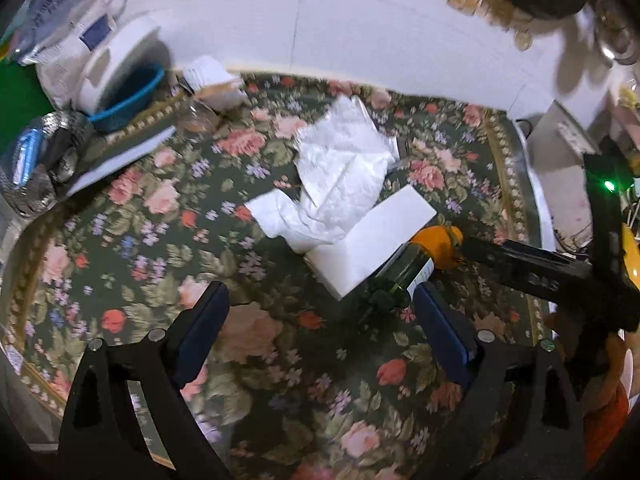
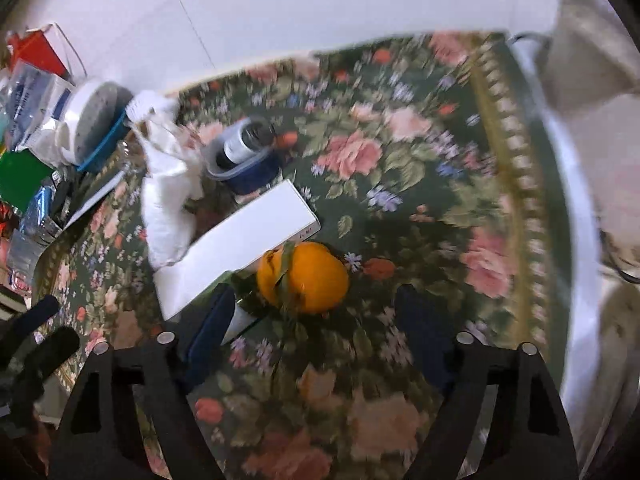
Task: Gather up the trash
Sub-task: 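Move the right tool to the orange while the left tool approaches the green glass jar, then close the right gripper on the orange while the left gripper closes on the green jar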
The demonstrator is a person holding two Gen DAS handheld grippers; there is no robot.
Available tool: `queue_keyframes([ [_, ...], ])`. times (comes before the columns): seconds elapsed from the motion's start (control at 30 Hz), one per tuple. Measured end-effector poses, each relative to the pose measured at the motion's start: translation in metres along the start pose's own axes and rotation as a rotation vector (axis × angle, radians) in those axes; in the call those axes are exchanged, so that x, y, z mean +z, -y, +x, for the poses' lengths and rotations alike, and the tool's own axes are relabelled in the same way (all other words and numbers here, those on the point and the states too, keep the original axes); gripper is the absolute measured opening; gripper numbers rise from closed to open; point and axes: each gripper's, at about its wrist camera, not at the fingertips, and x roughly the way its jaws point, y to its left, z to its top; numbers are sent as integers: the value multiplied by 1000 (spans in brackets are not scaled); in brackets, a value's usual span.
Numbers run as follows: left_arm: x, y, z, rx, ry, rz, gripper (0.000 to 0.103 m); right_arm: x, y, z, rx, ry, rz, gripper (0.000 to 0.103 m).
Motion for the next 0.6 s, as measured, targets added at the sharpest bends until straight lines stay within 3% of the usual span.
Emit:
queue_keyframes([
  [0.07,0,6,11,1,-22,2,91,5,5,17,40,-43,11,73],
  [0.2,3,19,29,-2,-58,27,89,7,12,37,128,-120,30,56],
  [0.27,4,27,37,-10,-70,48,86,5,14,37,157,-120,29,49],
  [0.33,5,36,44,-18,-81,69,85,3,15,30,164,-114,16,36],
  [0.6,6,60,77,-75,-135,115,73,-10,44,-9,77,-64,27,27],
])
